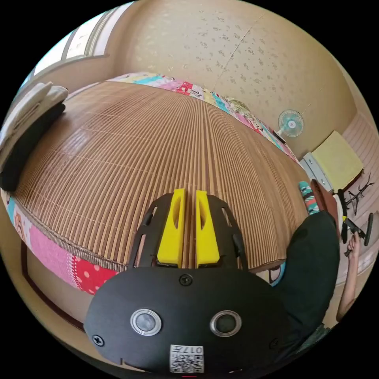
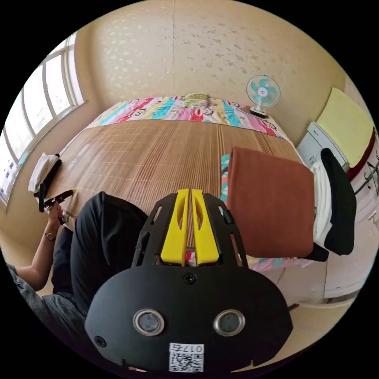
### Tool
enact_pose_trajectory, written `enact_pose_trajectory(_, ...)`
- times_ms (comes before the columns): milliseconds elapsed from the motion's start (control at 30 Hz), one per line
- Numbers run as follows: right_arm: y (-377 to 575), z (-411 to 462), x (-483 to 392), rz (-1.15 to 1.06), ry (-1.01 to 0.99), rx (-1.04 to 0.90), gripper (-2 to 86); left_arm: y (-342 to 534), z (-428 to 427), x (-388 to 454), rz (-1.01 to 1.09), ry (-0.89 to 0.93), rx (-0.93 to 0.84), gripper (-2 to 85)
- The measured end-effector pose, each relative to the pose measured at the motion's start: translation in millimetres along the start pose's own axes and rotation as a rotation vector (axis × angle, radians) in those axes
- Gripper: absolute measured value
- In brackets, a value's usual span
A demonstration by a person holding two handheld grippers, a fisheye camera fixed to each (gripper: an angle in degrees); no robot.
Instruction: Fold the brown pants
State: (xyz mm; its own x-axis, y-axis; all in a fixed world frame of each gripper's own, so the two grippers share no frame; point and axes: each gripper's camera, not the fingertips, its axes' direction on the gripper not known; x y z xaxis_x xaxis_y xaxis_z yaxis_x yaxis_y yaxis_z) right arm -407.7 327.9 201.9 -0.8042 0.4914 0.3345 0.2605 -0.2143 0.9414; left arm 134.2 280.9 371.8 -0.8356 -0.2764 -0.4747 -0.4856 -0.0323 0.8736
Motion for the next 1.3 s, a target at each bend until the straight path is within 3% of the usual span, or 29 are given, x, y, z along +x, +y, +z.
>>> enact_pose_trajectory(133,36,-10,78,0.253,0.081,0.001,7.3,16,-5,-22,-0.026,0.042,0.056,0.3)
enact_pose_trajectory(300,87,-35,132,0.649,0.149,0.141,13.8,23,-5,-99,-0.202,0.377,0.079,-0.7)
enact_pose_trajectory(433,147,-13,168,1.005,-0.087,0.25,15.4,24,-9,-116,-0.209,0.417,0.094,-0.9)
enact_pose_trajectory(500,155,-6,167,1.033,-0.184,0.325,13.9,23,-14,-119,-0.199,0.393,0.098,-1.0)
enact_pose_trajectory(567,142,-17,150,0.972,-0.204,0.417,10.7,22,-15,-126,-0.204,0.407,0.099,-1.0)
enact_pose_trajectory(667,81,-44,110,0.949,-0.044,0.438,4.7,23,-15,-142,-0.221,0.453,0.099,-1.0)
enact_pose_trajectory(767,-39,-74,64,0.761,-0.169,0.543,3.4,23,-16,-151,-0.223,0.466,0.099,-1.0)
enact_pose_trajectory(867,-192,-106,-63,0.358,-0.223,0.543,2.8,24,-16,-157,-0.217,0.468,0.101,-1.0)
enact_pose_trajectory(933,-287,-111,-218,-0.072,-0.207,0.471,2.6,24,-17,-159,-0.21,0.459,0.106,-1.0)
enact_pose_trajectory(1033,-339,-92,-403,-0.468,-0.401,0.419,2.6,27,-18,-159,-0.195,0.436,0.116,-1.0)
enact_pose_trajectory(1133,-350,-53,-559,-0.601,-0.676,0.296,2.8,29,-17,-166,-0.203,0.461,0.113,-1.0)
enact_pose_trajectory(1233,-330,5,-681,-0.637,-0.825,0.102,2.4,32,-16,-170,-0.21,0.48,0.112,-1.0)
enact_pose_trajectory(1300,-302,27,-720,-0.655,-0.86,0.079,2.0,35,-16,-170,-0.209,0.476,0.112,-1.0)
